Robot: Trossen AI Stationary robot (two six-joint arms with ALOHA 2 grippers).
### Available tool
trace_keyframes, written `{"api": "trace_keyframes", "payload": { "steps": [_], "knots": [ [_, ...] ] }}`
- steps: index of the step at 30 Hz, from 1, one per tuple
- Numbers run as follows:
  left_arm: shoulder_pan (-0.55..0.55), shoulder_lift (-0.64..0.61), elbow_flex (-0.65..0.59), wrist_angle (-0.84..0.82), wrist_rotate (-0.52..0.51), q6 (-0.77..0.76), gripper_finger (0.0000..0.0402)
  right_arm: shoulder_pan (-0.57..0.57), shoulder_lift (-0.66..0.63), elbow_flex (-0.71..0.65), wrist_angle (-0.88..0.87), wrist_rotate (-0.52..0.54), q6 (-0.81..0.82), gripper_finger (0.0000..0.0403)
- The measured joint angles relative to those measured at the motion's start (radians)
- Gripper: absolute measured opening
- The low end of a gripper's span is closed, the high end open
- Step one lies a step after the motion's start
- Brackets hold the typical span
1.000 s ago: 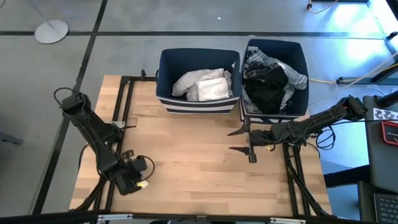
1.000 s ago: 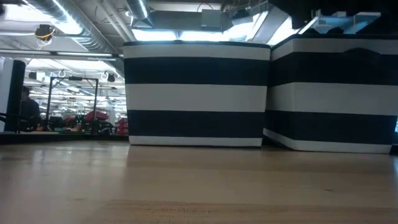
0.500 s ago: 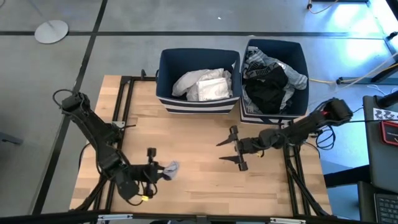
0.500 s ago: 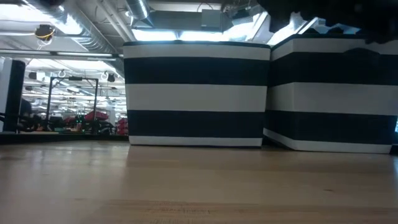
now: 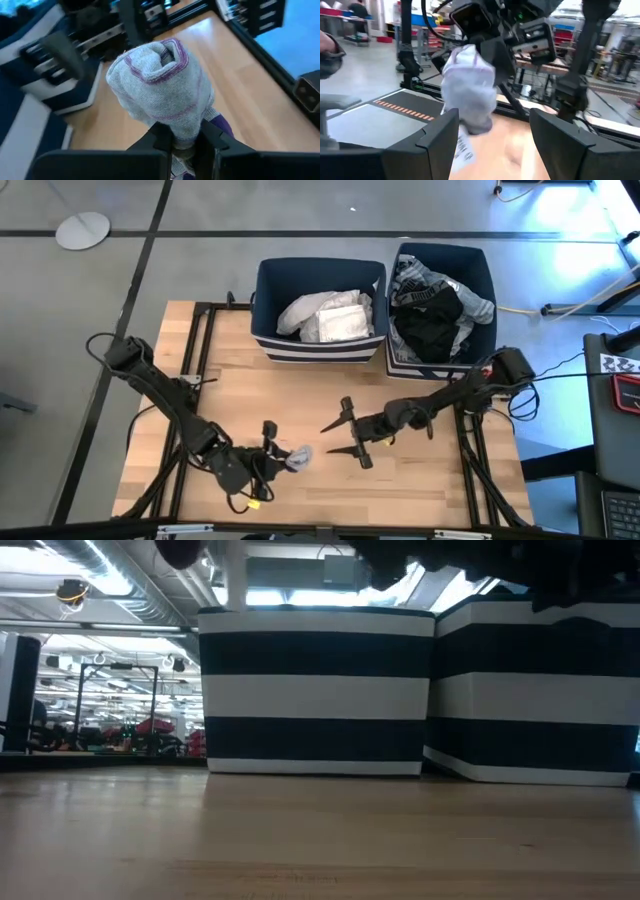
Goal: Sort clothes
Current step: Put the gray socks into the left blue laundry organizer
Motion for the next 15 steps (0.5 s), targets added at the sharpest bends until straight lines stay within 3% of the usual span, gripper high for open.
{"api": "trace_keyframes", "payload": {
  "steps": [9,15],
  "knots": [
    [0.061,0.047,0.0,0.119,0.077,0.103,0.0035,0.0,0.079,0.093,-0.039,-0.102,0.013,0.0246],
    [0.087,0.05,0.0,0.135,0.097,0.122,0.0035,0.001,0.104,0.126,-0.052,-0.252,0.024,0.0246]
  ]
}}
